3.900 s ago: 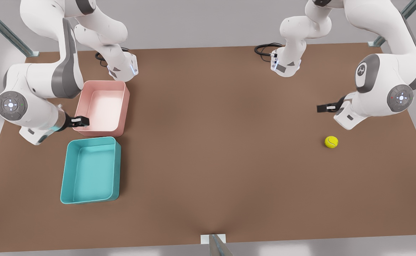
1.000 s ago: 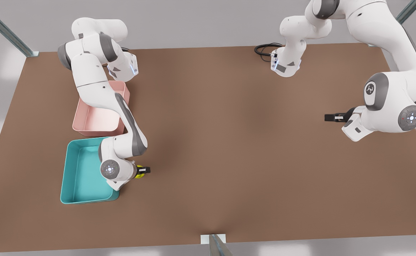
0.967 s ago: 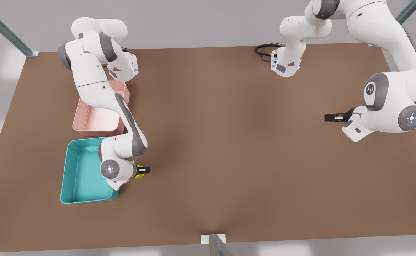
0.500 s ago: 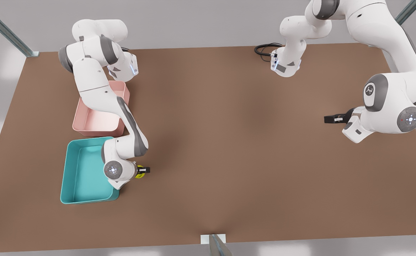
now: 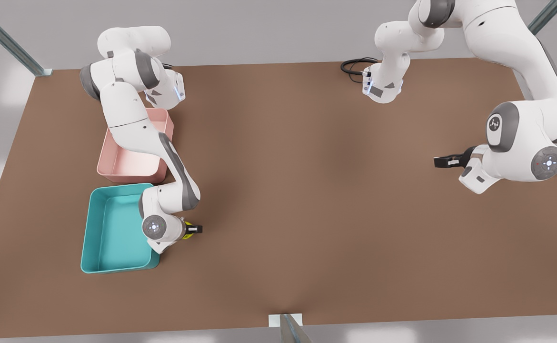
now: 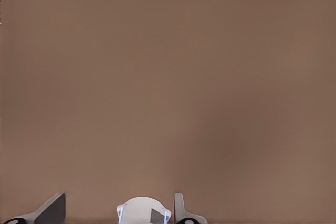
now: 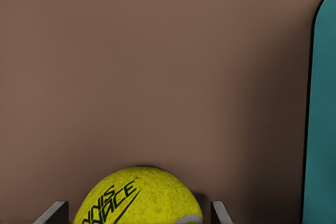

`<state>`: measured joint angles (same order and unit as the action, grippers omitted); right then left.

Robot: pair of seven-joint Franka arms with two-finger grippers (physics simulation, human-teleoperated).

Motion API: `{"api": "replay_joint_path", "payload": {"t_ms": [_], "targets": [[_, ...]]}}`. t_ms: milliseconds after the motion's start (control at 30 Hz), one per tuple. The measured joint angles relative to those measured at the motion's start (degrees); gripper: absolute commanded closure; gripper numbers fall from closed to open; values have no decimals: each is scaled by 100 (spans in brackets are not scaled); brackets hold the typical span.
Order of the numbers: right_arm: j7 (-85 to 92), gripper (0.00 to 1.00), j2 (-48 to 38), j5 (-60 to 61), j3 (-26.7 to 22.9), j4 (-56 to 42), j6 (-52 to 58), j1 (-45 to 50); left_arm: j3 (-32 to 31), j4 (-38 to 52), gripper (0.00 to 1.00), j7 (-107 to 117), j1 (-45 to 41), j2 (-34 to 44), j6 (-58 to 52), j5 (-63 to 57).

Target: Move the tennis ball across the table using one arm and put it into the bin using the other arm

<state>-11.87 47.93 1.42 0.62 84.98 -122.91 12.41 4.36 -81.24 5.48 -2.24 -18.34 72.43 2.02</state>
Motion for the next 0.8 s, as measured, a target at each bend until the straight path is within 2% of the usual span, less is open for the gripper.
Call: {"api": "replay_joint_path", "payload": {"t_ms": [367,400,467,533,800], "targets": [[-33,0,4,0,0,56,-82,-37,-3,1,0,75,0,26,-63,2],[-35,6,7,0,0,56,-87,-37,-4,2,0,80,-3,30,-77,2],[-37,24,11,3,0,56,-94,-37,-5,7,0,89,-12,33,-106,1],[-32,27,12,14,0,53,-104,-37,-5,9,0,97,-20,31,-132,-2],[-16,27,-229,56,43,-10,-29,-23,-14,18,0,124,-34,36,-226,1]]}}
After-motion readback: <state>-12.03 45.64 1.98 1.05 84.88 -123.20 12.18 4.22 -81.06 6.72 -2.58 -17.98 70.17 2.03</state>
